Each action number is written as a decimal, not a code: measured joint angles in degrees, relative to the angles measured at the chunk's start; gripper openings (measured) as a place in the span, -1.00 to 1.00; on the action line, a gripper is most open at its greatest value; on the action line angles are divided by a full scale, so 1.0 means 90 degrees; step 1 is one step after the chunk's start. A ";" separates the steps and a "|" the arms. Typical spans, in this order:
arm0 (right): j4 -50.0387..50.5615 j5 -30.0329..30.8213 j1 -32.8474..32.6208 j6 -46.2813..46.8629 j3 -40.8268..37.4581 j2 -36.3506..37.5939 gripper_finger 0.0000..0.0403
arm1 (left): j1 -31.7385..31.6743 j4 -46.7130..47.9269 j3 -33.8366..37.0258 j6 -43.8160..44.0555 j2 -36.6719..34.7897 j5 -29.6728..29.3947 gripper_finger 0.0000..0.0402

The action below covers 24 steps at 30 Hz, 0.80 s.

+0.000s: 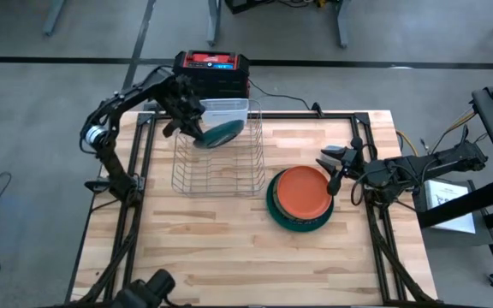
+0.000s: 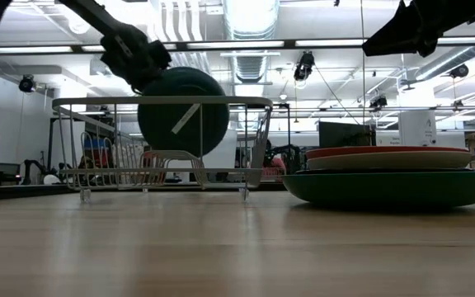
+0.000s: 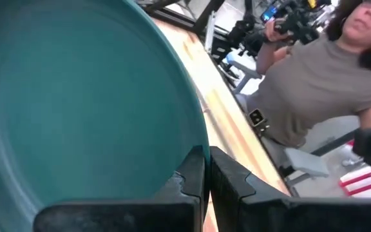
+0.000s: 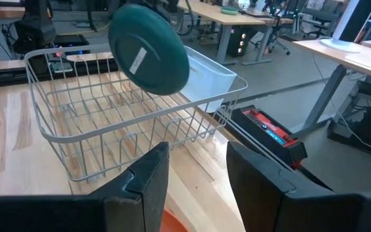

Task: Sort dishes
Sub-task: Put the dark green plate into the dish rack

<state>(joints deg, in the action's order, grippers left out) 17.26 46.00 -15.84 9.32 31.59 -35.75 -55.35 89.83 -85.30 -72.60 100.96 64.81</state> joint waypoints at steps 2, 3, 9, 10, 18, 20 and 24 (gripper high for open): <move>0.0002 0.0002 0.0000 0.0005 0.0000 0.0000 -0.25 | 0.0001 0.0020 -0.0211 0.0012 0.0132 -0.0086 -0.99; 0.0001 0.0002 0.0000 0.0006 0.0000 0.0000 -0.24 | -0.0001 0.0015 -0.0289 0.0036 0.0169 -0.0113 -0.99; 0.0001 0.0006 0.0000 0.0037 0.0000 0.0000 -0.26 | -0.0019 0.0022 -0.0436 0.0313 0.0062 -0.0279 -0.99; 0.0002 0.0008 0.0000 0.0036 0.0000 0.0000 -0.27 | -0.0017 0.0023 -0.0437 0.0324 -0.0019 -0.0256 -0.99; 0.0001 0.0056 0.0000 0.0030 0.0000 -0.0002 -0.31 | 0.0102 0.0027 -0.0434 0.0486 -0.0451 -0.0232 -0.99; 0.0002 0.0056 0.0000 0.0030 0.0000 -0.0002 -0.32 | 0.0187 0.0022 -0.0433 0.0486 -0.0451 -0.0114 -0.99; 0.0000 0.0058 0.0000 0.0030 0.0000 -0.0002 -0.33 | 0.0389 0.0026 -0.0349 0.0481 -0.0402 -0.0235 -0.99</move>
<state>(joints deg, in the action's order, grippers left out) 17.26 46.52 -15.84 9.58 31.59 -35.77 -51.85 90.07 -88.44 -68.27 97.35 62.70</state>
